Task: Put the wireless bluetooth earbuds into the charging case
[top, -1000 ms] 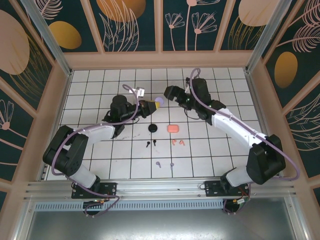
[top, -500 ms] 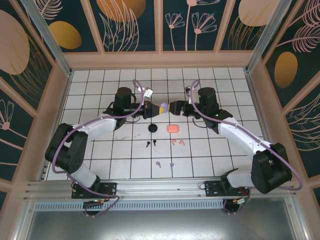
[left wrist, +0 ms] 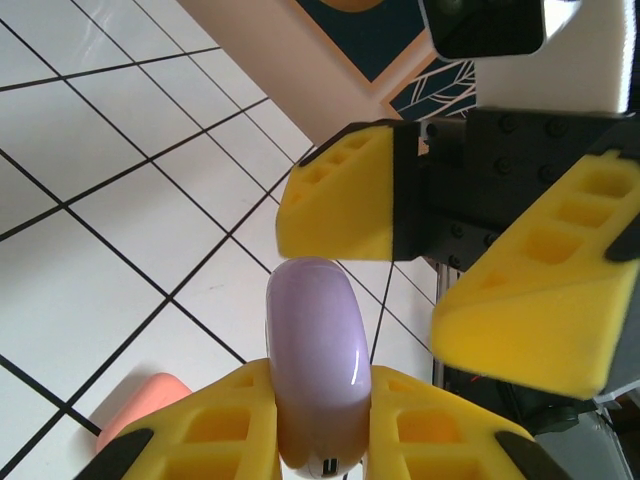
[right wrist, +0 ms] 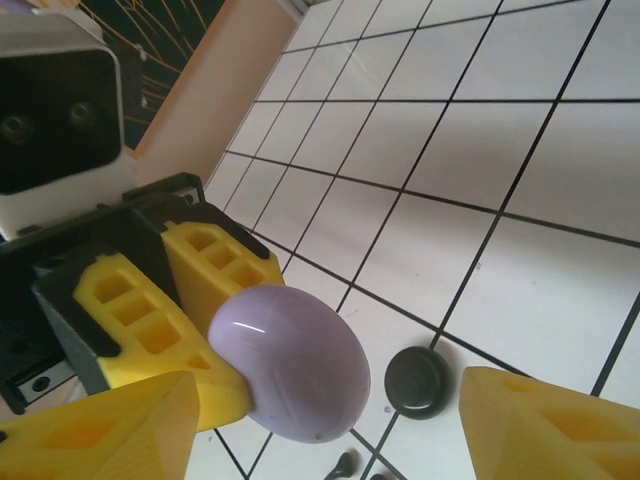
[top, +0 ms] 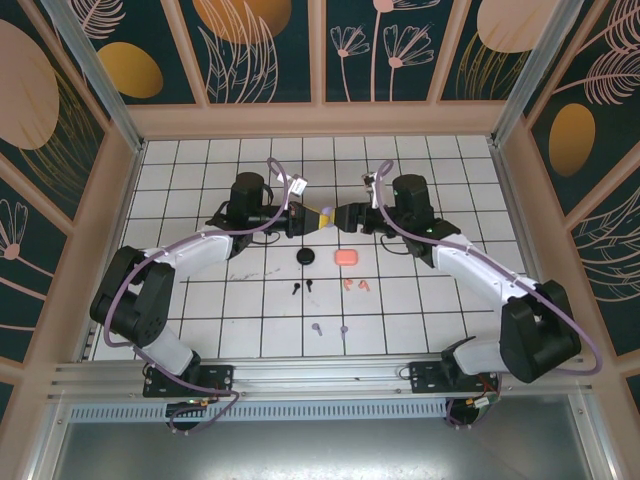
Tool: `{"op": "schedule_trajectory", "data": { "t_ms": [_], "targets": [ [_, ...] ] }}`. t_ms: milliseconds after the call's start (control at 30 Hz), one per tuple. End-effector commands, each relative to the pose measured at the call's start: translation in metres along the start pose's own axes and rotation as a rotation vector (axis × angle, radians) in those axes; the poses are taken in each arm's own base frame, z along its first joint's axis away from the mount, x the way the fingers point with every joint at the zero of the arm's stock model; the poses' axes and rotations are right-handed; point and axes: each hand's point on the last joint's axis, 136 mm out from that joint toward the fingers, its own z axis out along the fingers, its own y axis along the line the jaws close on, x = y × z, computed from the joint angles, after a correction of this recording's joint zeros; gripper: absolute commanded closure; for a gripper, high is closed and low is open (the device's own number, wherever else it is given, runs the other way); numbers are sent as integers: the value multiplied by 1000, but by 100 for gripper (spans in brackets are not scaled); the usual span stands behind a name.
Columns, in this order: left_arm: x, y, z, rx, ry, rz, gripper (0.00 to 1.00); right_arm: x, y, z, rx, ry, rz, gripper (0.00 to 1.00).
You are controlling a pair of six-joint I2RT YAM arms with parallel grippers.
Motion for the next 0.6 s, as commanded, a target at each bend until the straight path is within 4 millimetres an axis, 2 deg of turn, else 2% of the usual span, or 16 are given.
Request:
{"op": "schedule_trajectory", "data": {
  "t_ms": [0, 400, 500, 567],
  "targets": [
    [-10, -7, -2, 26, -6, 37, 100, -3, 0, 6, -8, -13, -7, 33],
    [-25, -26, -10, 49, -45, 81, 100, 11, -49, 4, 113, -28, 91, 48],
    [-27, -30, -11, 53, -52, 87, 100, 13, -50, -1, 110, -34, 103, 49],
    [-27, -30, -12, 52, -54, 89, 100, 10, -43, -7, 93, -44, 94, 49]
  ]
}}
